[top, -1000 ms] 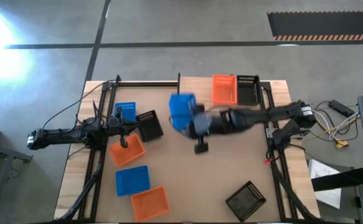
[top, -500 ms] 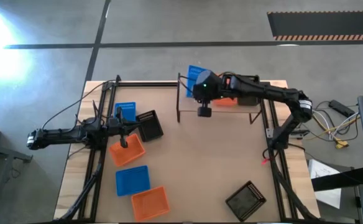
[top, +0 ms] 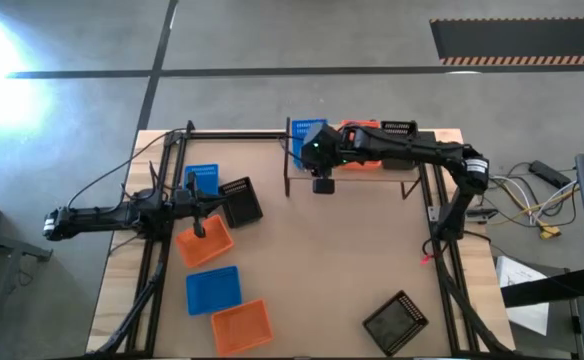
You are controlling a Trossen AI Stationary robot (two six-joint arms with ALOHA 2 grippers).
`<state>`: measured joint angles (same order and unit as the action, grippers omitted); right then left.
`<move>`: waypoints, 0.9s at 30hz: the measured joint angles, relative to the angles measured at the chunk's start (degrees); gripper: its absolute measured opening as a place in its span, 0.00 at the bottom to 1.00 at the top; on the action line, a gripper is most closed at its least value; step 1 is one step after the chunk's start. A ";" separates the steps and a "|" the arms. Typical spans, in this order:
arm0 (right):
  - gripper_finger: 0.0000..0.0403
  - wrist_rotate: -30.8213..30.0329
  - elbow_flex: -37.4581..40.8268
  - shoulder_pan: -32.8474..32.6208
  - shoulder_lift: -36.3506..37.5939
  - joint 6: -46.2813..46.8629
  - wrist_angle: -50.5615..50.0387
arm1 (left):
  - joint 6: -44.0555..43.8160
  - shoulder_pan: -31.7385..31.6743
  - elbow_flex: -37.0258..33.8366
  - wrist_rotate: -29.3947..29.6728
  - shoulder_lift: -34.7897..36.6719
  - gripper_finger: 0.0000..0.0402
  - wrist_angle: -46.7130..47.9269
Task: Stack baskets on shelf by color
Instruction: Put the bottom right blue bin on the shelf, then adjust the bins on the shelf
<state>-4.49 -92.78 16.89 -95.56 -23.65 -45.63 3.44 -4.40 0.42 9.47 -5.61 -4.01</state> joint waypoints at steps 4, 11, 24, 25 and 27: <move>0.40 0.33 -2.24 -0.67 1.21 1.05 0.15 | 0.00 0.00 -0.01 0.00 0.00 0.02 0.00; 0.43 3.93 -3.05 -2.02 5.67 6.28 -4.87 | 0.00 0.02 0.00 0.00 0.00 0.02 0.00; 0.35 -4.72 1.17 1.73 14.77 16.23 -25.66 | -0.01 0.00 0.00 0.00 0.00 0.02 0.00; 0.35 -4.76 1.83 1.93 14.93 15.99 -25.83 | 0.00 0.02 0.00 0.00 0.00 0.02 0.00; 0.34 -5.76 3.12 2.31 15.01 15.54 -25.68 | 0.00 0.01 -0.01 0.00 0.00 0.02 0.00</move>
<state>-10.25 -89.66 19.20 -80.55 -8.11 -71.31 3.44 -4.39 0.41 9.47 -5.61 -4.01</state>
